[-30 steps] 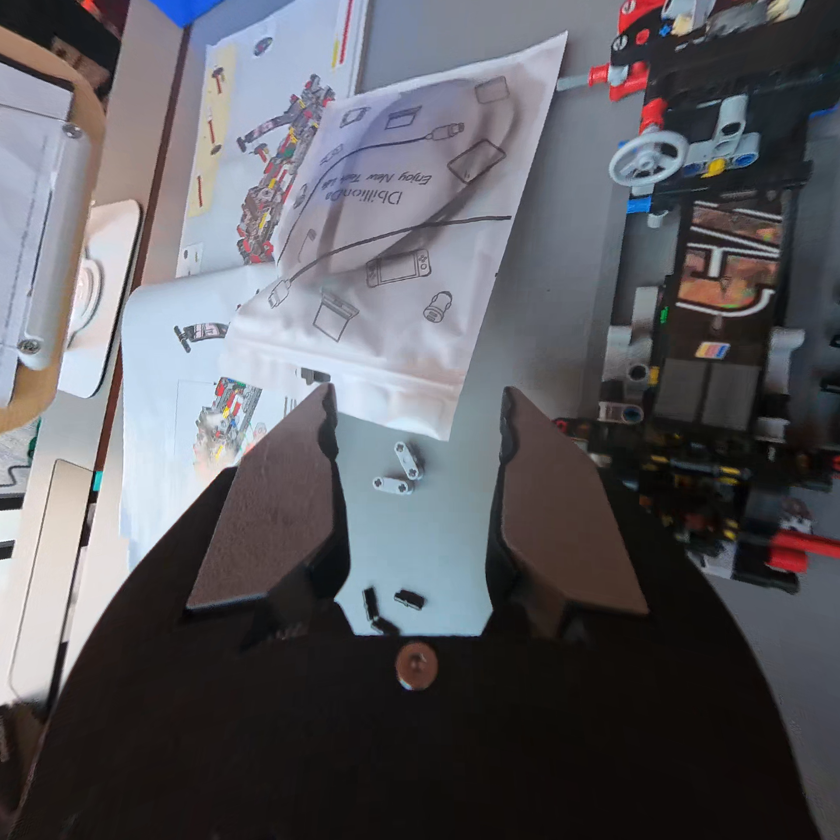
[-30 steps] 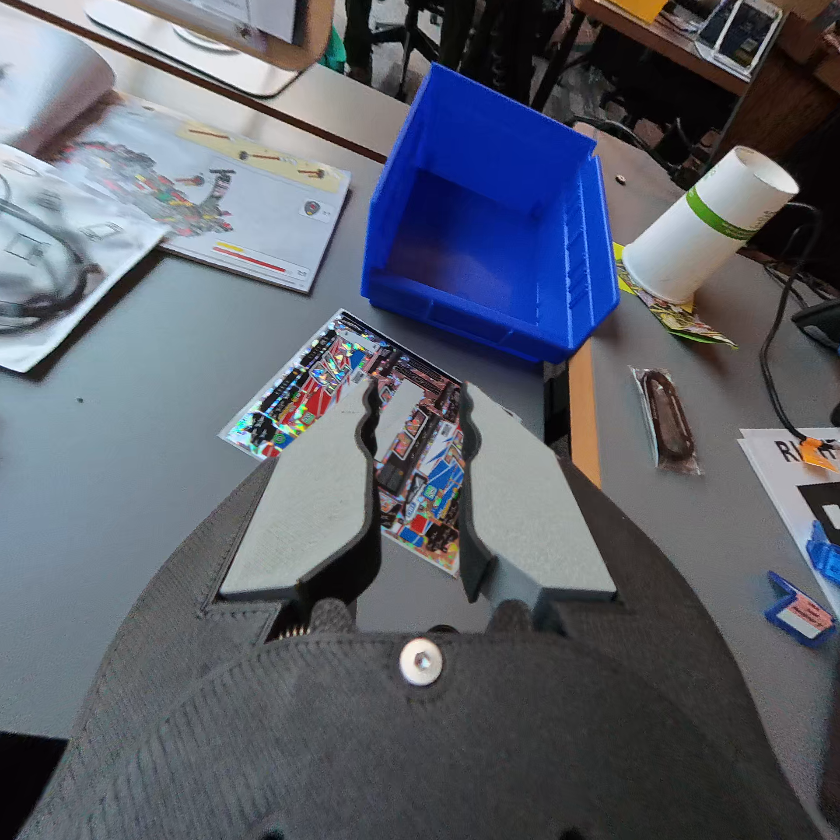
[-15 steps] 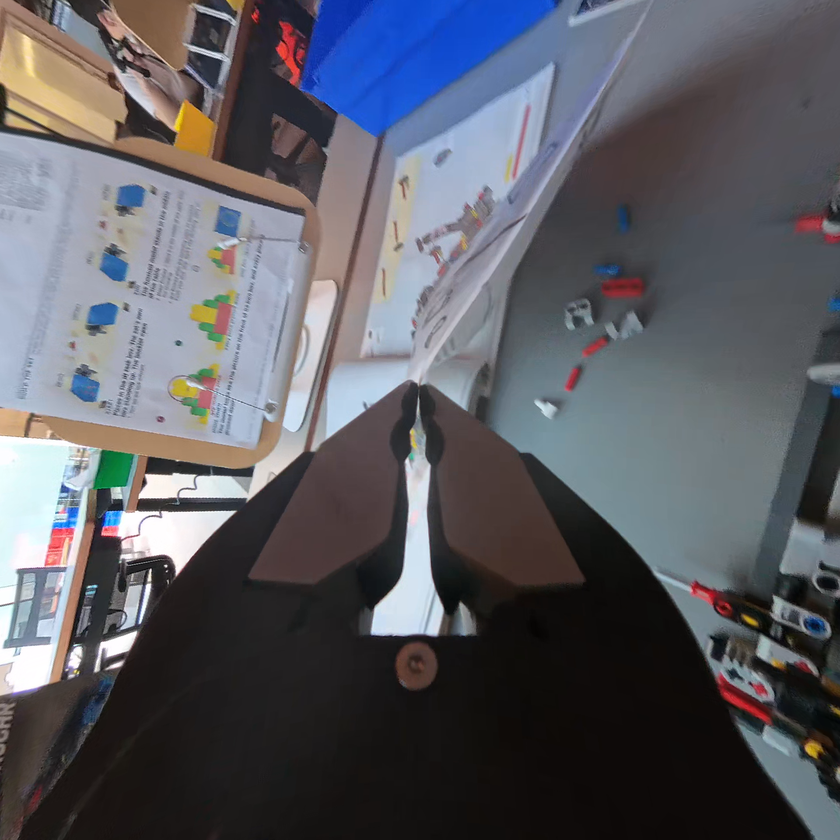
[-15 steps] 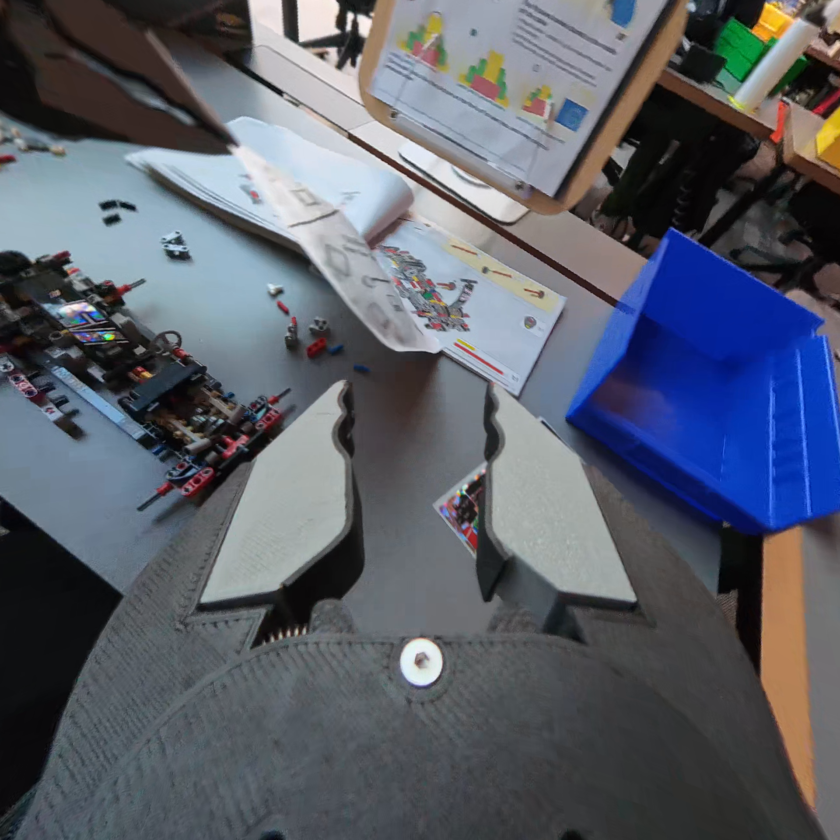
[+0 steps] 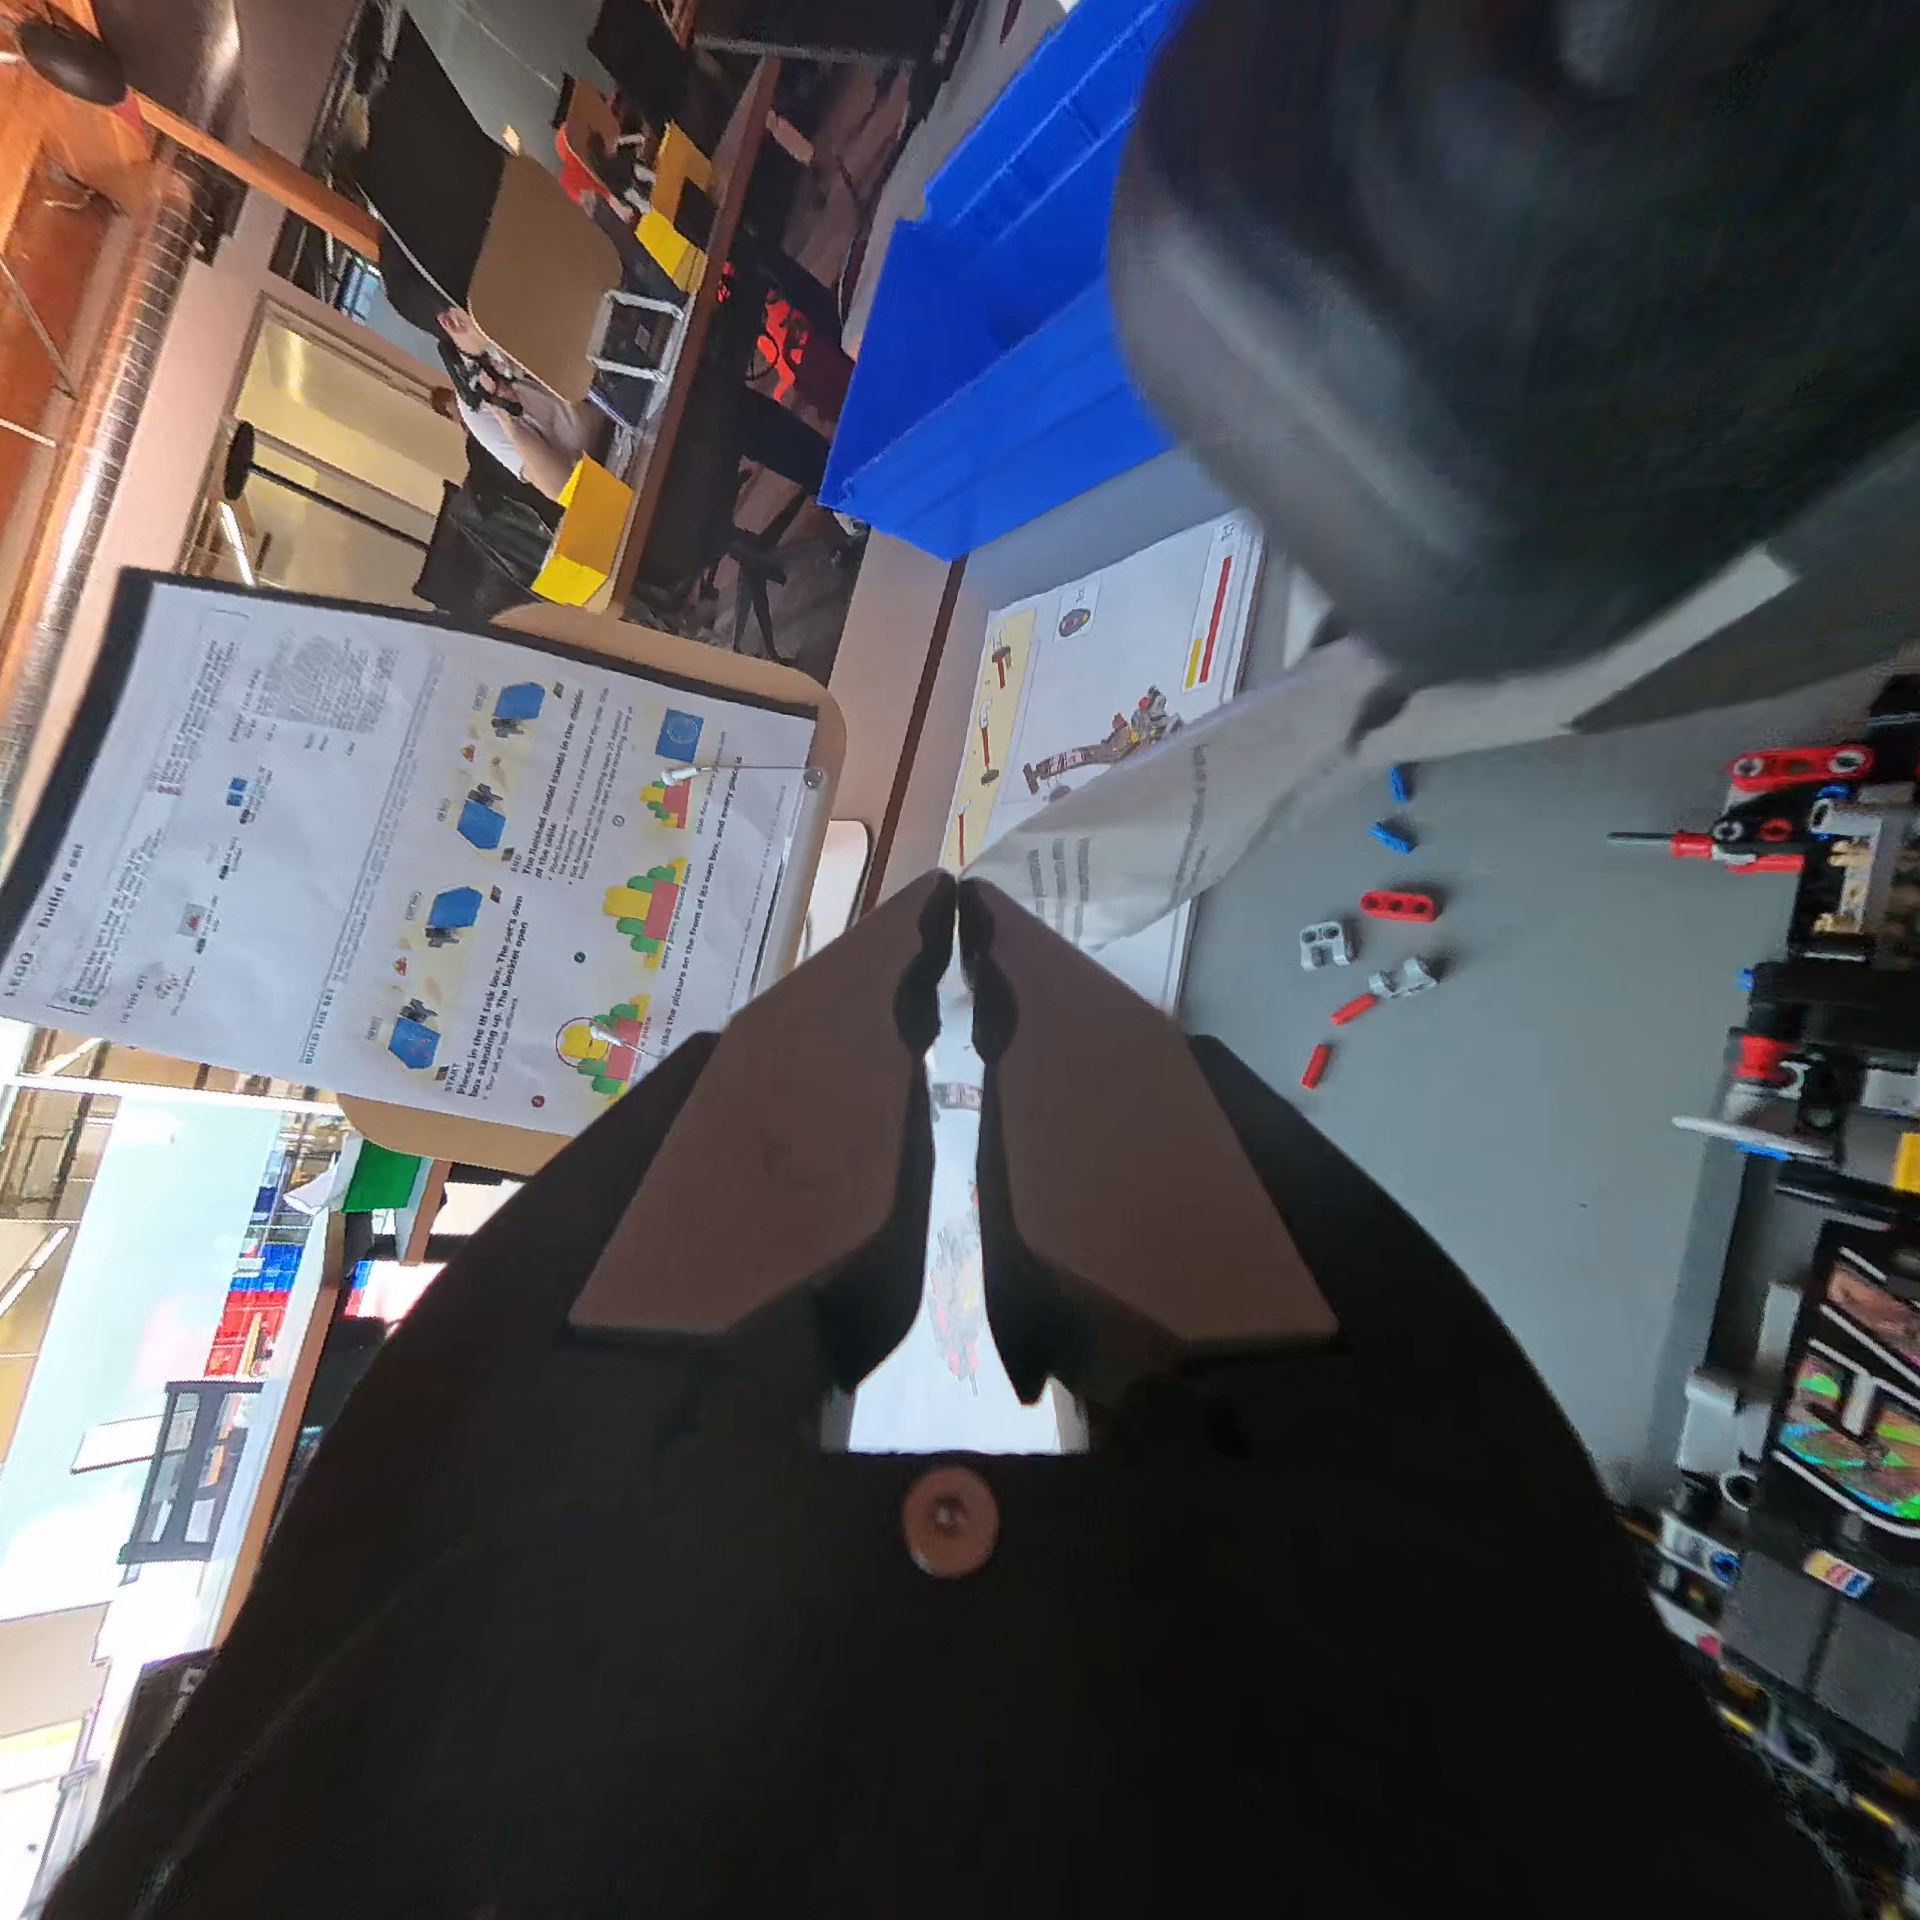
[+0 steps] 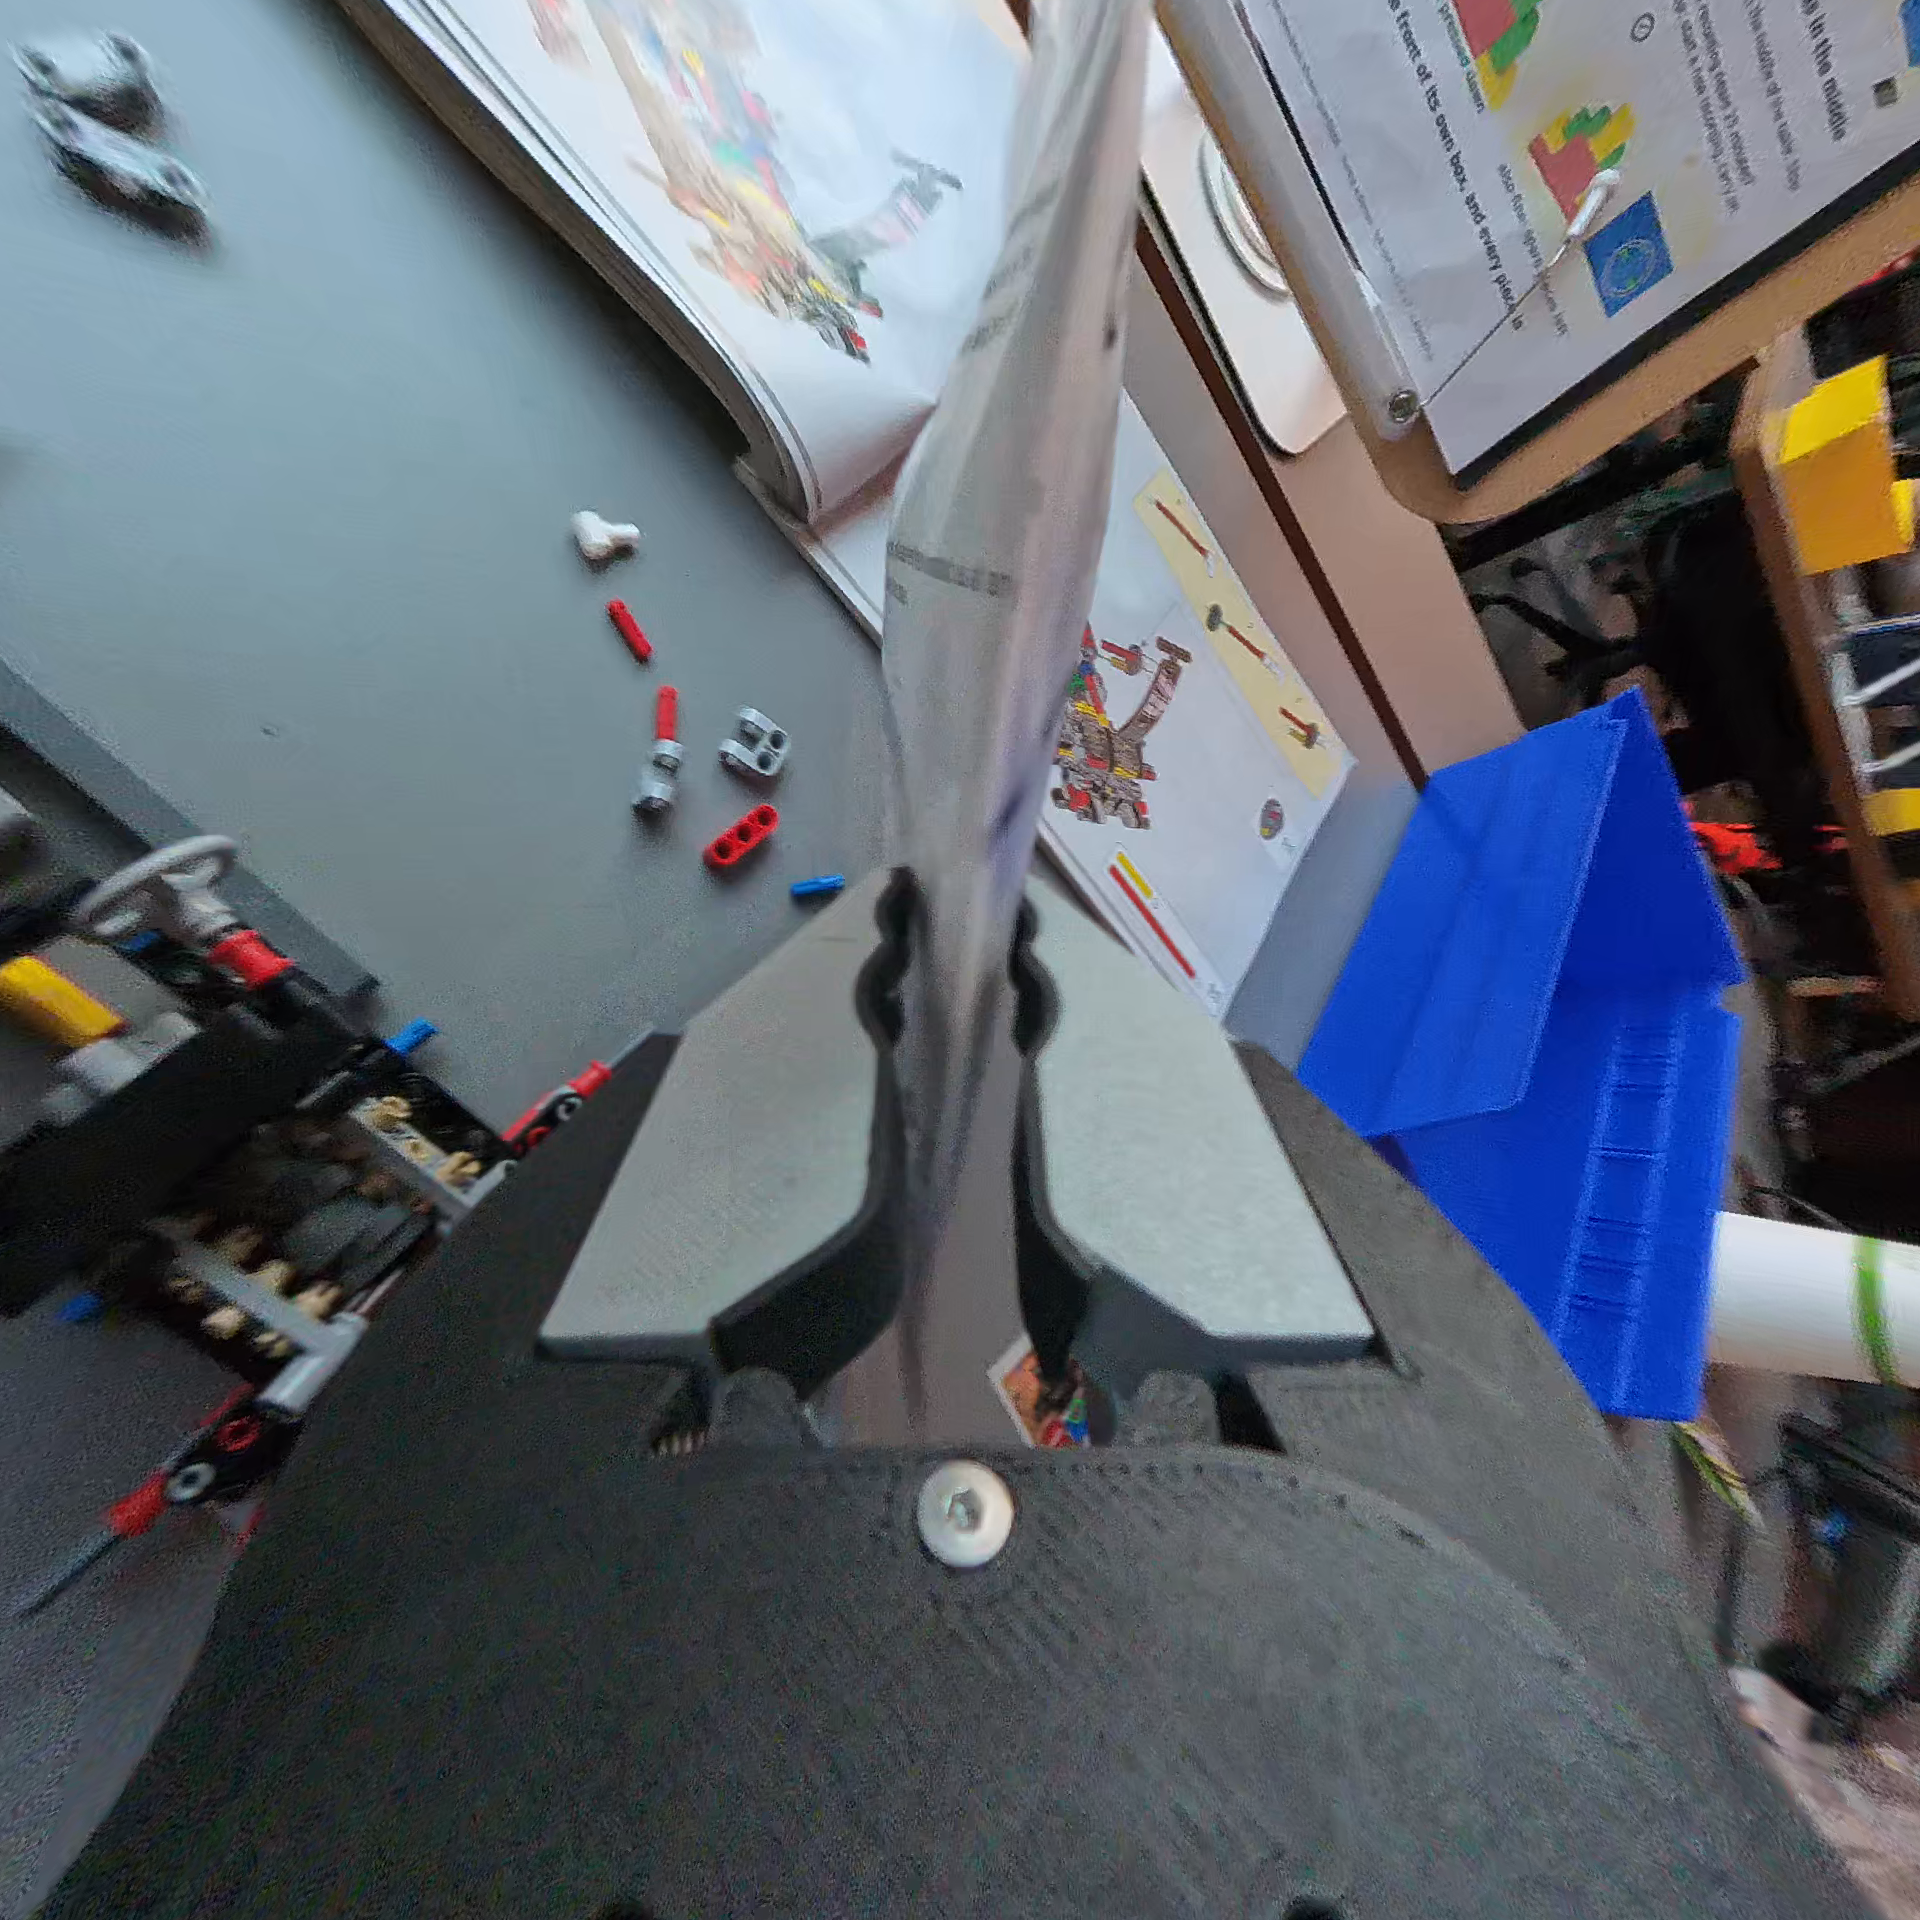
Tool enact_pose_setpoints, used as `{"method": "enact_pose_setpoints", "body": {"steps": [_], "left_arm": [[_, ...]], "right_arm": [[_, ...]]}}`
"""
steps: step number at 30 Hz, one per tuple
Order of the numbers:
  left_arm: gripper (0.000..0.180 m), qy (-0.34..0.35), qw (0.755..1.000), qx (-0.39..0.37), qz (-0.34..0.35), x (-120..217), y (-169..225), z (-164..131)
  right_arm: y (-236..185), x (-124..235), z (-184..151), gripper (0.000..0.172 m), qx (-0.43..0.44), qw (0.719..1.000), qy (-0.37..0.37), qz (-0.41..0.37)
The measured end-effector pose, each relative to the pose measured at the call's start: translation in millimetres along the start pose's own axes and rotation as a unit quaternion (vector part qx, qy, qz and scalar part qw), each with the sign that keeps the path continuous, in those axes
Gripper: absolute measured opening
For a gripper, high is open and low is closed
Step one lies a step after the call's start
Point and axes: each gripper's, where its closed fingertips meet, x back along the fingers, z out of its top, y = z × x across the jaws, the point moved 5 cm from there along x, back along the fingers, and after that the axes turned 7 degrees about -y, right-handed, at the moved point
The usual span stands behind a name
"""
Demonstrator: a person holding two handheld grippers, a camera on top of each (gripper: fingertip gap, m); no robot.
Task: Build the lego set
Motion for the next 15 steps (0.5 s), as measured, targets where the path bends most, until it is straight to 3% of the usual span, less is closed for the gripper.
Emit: {"method": "enact_pose_setpoints", "body": {"steps": [5,9,11,15], "left_arm": [[0.001,0.013,0.999,0.022,-0.024,19,6,10],[0.028,0.059,0.989,0.115,-0.068,63,4,9],[0.05,0.072,0.98,0.162,-0.087,86,5,-6],[0.049,0.083,0.958,0.243,-0.124,113,20,-62]], "right_arm": [[25,12,-1,0.004,0.016,0.996,-0.005,-0.087],[51,44,-16,0.004,0.008,0.99,0.015,-0.142],[71,64,-35,0.004,-0.008,0.985,0.022,-0.171],[128,107,-100,0.004,-0.061,0.967,0.007,-0.246]]}}
